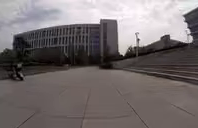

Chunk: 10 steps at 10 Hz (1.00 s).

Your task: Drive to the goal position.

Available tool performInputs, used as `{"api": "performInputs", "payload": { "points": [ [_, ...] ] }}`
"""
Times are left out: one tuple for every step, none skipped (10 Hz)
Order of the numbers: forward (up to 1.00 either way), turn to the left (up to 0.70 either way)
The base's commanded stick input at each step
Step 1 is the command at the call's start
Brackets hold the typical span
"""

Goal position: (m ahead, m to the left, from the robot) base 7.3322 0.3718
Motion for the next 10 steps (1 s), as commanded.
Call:
{"api": "performInputs", "payload": {
  "points": [
    [0.66,0.00],
    [0.66,0.00],
    [0.66,0.00],
    [0.66,0.00],
    [0.66,0.00],
    [0.66,0.00],
    [0.66,0.00],
    [0.66,0.00],
    [0.66,0.00],
    [0.66,0.00]
  ]
}}
